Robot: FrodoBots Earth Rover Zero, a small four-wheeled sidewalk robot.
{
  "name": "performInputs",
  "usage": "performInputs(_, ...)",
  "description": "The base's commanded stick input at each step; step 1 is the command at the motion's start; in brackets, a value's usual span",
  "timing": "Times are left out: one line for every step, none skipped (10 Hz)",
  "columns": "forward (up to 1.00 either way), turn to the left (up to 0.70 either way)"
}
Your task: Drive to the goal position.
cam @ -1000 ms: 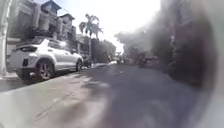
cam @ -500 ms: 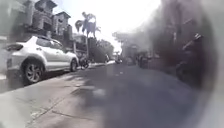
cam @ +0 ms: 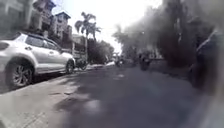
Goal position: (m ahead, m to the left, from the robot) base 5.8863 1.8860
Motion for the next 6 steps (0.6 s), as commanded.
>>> performInputs(1.0, 0.0)
performInputs(1.0, 0.0)
performInputs(1.0, 0.0)
performInputs(1.0, 0.0)
performInputs(1.0, 0.0)
performInputs(1.0, 0.0)
